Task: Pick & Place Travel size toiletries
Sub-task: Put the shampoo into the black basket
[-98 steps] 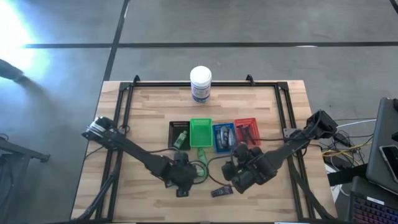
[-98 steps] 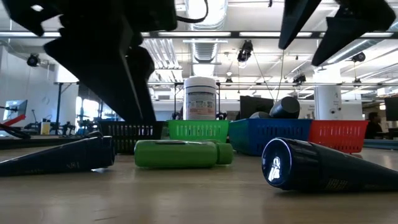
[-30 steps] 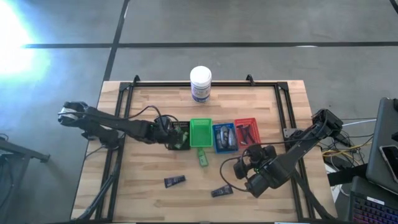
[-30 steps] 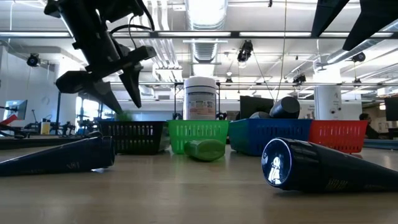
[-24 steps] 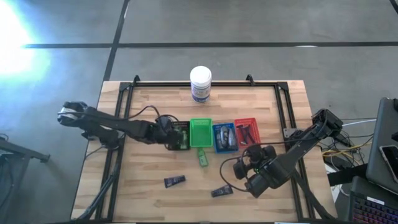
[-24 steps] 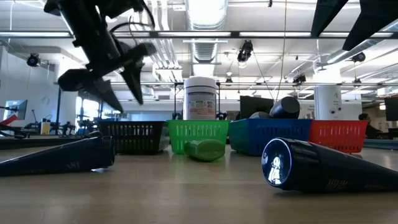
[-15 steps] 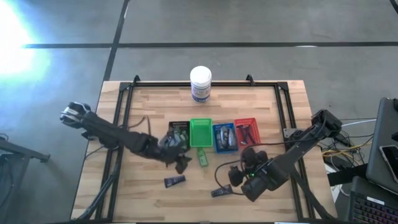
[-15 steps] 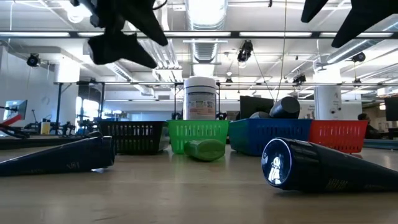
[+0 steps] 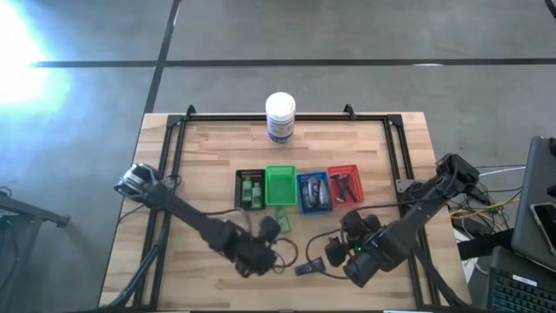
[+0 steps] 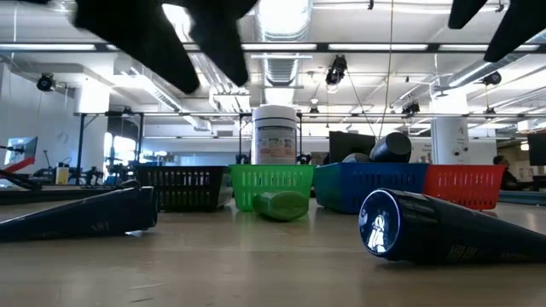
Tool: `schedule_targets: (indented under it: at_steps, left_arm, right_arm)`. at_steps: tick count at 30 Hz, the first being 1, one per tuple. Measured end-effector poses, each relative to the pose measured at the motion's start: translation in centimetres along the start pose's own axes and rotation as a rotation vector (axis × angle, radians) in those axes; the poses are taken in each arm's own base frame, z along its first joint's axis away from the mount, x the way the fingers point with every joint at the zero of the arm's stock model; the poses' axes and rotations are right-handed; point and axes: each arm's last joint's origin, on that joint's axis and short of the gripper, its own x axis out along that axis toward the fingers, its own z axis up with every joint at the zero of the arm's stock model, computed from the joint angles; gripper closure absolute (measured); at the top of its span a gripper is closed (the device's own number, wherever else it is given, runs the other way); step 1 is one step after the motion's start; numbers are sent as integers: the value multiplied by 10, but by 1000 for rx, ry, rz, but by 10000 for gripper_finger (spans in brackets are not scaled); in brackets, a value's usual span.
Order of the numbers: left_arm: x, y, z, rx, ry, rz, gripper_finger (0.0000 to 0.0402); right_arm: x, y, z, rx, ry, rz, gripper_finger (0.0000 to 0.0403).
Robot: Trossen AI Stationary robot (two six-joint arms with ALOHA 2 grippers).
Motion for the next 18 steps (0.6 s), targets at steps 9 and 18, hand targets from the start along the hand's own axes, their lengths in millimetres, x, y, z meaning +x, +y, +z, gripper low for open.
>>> schedule_targets:
  at_steps: [9, 18]
  left_arm:
    - [40, 55, -7, 191, 58, -94, 170]
    - [62, 102, -34, 298, -1, -217, 170]
  right_arm:
    - [-4, -2, -8, 36, 9, 10, 97]
    - [-8, -5, -9, 124, 8, 3, 67]
